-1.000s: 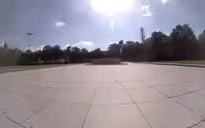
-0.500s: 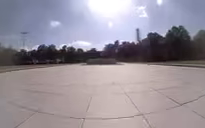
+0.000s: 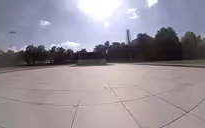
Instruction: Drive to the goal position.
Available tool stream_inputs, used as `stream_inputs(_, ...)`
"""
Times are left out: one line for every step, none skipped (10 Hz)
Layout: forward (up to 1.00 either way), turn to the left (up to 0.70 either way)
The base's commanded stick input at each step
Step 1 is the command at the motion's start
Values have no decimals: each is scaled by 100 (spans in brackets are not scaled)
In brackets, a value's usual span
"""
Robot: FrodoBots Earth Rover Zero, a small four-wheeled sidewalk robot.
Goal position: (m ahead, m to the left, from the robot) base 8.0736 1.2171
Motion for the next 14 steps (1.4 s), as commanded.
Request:
stream_inputs(70, 0)
stream_inputs(70, 0)
stream_inputs(70, 0)
stream_inputs(70, 0)
stream_inputs(70, 0)
stream_inputs(70, 0)
stream_inputs(70, 0)
stream_inputs(70, 0)
stream_inputs(70, 0)
stream_inputs(70, 0)
stream_inputs(70, 0)
stream_inputs(70, 0)
stream_inputs(70, 0)
stream_inputs(70, 0)
